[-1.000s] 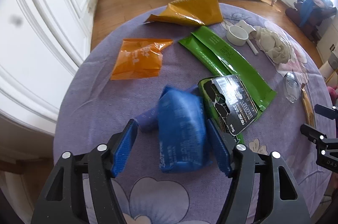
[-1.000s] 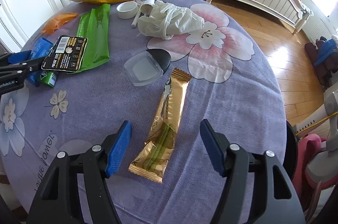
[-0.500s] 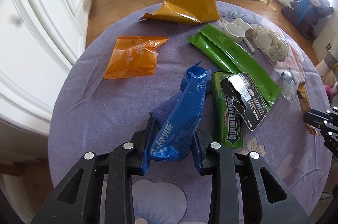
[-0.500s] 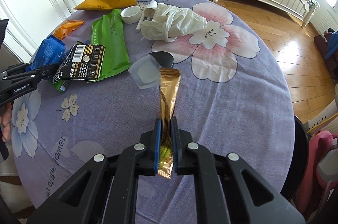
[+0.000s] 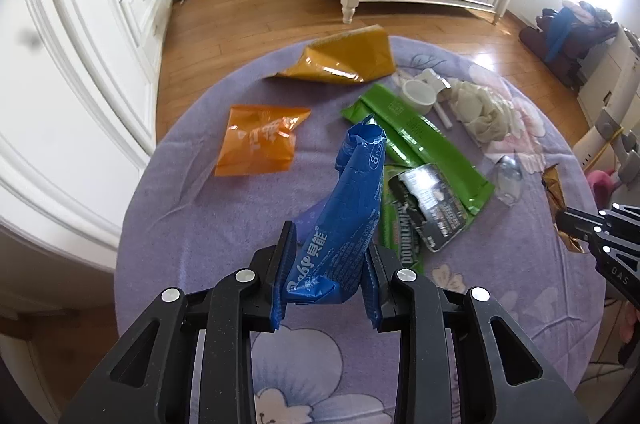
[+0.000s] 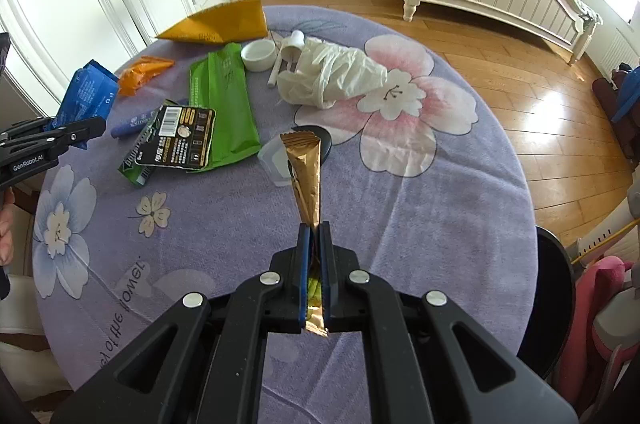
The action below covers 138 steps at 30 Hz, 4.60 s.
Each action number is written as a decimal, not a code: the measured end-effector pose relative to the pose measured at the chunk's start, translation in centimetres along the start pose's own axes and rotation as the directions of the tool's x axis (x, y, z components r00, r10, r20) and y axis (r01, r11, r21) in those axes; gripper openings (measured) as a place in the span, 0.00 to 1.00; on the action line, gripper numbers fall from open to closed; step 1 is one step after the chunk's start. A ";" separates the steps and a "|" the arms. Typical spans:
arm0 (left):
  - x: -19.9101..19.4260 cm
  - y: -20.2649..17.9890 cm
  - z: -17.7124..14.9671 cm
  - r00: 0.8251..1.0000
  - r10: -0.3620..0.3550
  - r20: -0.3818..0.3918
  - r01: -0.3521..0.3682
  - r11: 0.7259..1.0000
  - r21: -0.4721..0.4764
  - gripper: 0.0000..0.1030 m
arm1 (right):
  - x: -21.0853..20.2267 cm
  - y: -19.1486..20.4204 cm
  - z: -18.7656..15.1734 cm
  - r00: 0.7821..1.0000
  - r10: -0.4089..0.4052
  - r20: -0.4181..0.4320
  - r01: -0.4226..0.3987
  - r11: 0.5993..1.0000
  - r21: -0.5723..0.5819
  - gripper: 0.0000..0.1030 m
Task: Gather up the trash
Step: 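Carry the blue bag and gold wrapper over the black bin, then open the left gripper to drop the blue bag while the right releases the gold wrapper, then move both open grippers back over the table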
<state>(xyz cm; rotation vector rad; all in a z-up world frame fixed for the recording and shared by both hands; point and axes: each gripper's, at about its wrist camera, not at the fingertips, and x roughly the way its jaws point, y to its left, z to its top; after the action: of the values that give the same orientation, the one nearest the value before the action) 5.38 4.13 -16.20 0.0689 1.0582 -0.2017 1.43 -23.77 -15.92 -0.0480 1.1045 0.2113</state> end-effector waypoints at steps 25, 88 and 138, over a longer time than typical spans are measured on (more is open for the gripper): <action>-0.3 -28.3 2.8 0.969 -0.247 0.009 0.226 0.898 0.377 0.29 | -7.8 -15.3 -7.3 0.976 -0.216 0.039 0.202 0.953 0.226 0.04; 6.0 -45.8 0.4 0.960 -0.274 -0.051 0.262 0.823 0.504 0.60 | -4.3 -26.5 -12.9 0.949 -0.310 -0.047 0.303 0.867 0.397 0.66; 1.4 -34.5 2.6 0.971 -0.224 0.089 0.175 0.909 0.379 0.89 | -4.4 -20.1 -7.7 0.947 -0.321 0.001 0.305 0.900 0.311 0.69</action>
<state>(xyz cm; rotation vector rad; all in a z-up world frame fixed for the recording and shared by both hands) 1.43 -30.22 -14.78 0.2841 0.8849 -0.5844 -3.33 -45.19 -16.78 0.0586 1.0505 -0.2500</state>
